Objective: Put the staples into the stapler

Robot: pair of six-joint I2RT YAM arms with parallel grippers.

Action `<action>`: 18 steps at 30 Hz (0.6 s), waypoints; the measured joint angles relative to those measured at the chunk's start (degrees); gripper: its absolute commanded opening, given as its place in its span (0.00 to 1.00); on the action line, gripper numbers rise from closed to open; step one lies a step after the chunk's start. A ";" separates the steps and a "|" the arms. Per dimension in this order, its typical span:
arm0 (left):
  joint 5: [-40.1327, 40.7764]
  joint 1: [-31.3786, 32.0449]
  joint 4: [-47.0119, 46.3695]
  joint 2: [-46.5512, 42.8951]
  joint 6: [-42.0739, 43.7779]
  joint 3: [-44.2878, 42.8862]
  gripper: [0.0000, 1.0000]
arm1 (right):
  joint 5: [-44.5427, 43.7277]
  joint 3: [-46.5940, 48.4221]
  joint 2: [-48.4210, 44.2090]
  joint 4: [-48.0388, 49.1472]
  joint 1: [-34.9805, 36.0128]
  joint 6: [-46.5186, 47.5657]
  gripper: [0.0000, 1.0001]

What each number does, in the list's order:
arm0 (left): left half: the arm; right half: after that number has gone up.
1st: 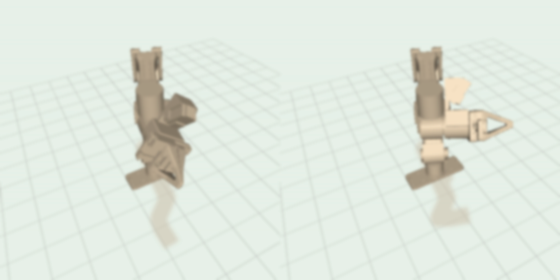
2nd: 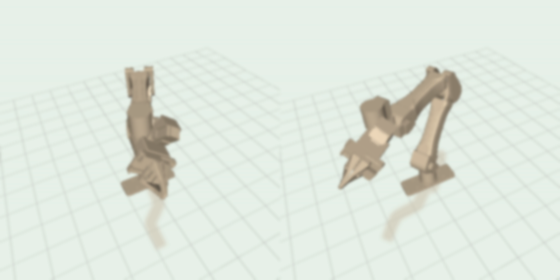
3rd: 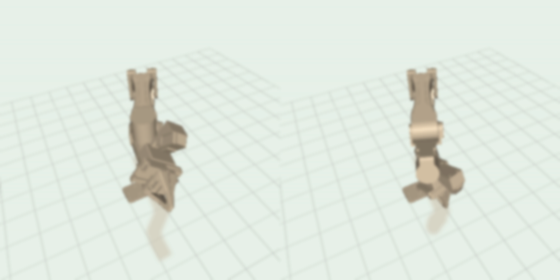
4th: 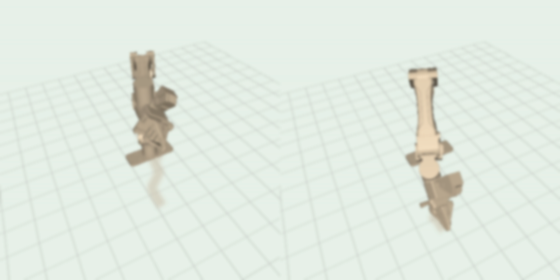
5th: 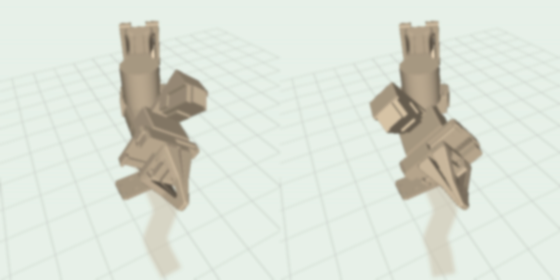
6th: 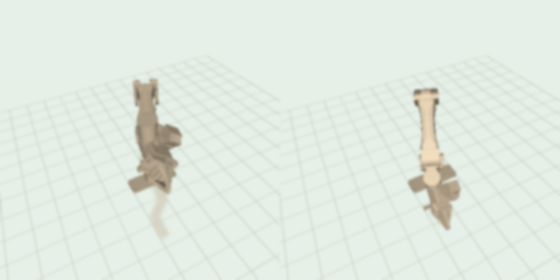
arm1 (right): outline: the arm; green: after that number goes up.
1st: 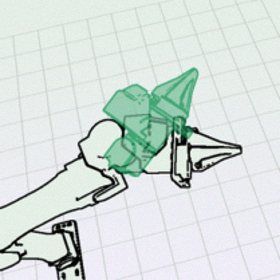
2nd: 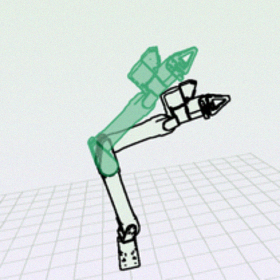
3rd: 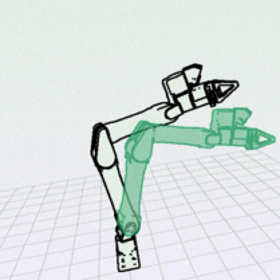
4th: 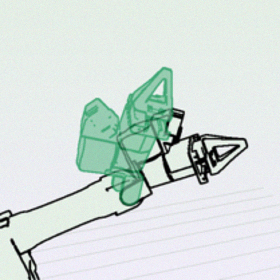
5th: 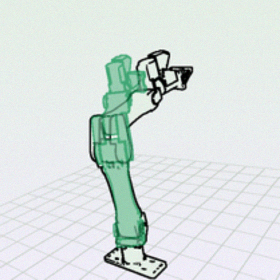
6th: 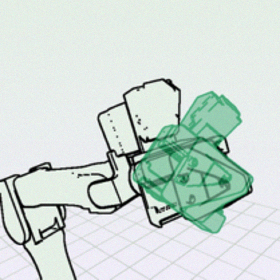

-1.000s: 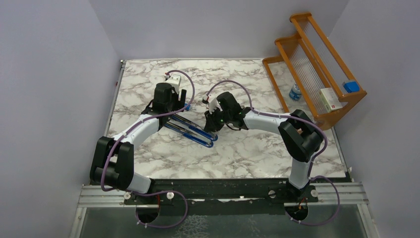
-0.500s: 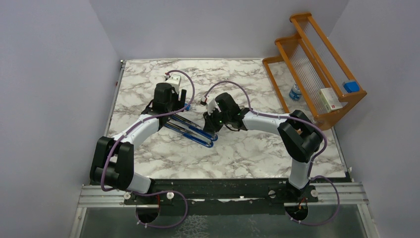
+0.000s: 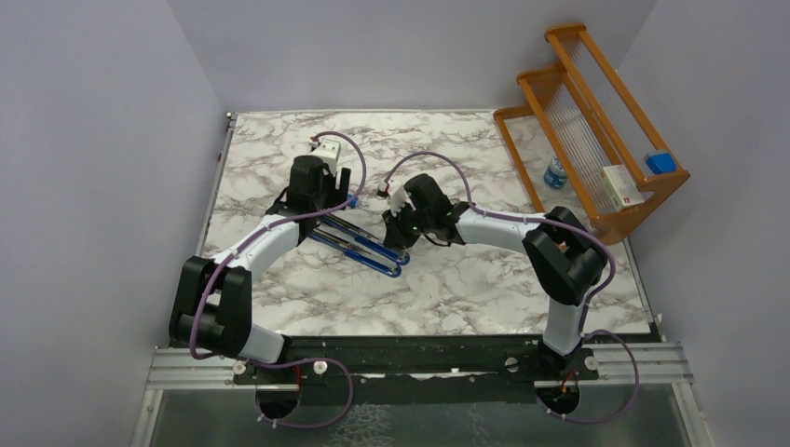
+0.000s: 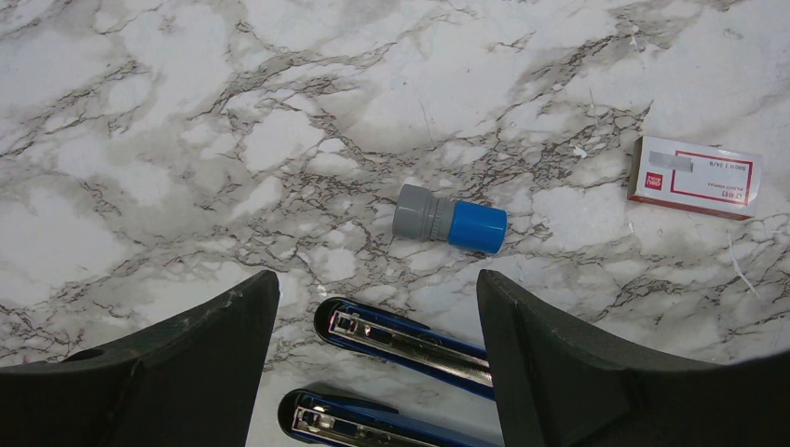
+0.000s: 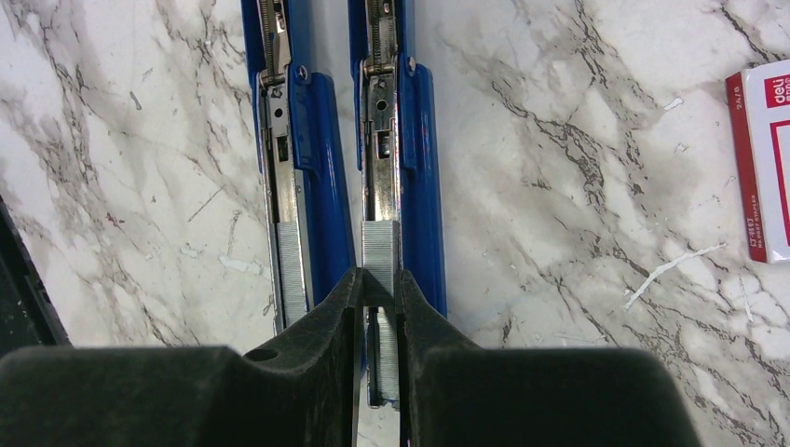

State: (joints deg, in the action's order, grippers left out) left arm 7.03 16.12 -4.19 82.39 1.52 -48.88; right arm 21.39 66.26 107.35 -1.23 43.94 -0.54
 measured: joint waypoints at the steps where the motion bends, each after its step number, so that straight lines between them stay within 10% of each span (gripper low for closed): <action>1: 0.00 0.00 0.00 0.00 0.00 0.00 0.81 | 0.00 0.00 0.00 -0.09 0.00 0.00 0.17; 18: 0.00 0.00 0.00 -0.07 0.00 0.00 0.81 | 0.02 0.15 0.00 -0.46 0.00 -0.02 0.17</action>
State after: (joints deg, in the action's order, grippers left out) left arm 7.03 16.12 -4.19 82.32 1.52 -48.88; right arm 21.41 66.41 107.35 -1.69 43.94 -0.56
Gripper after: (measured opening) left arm 0.809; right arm 0.179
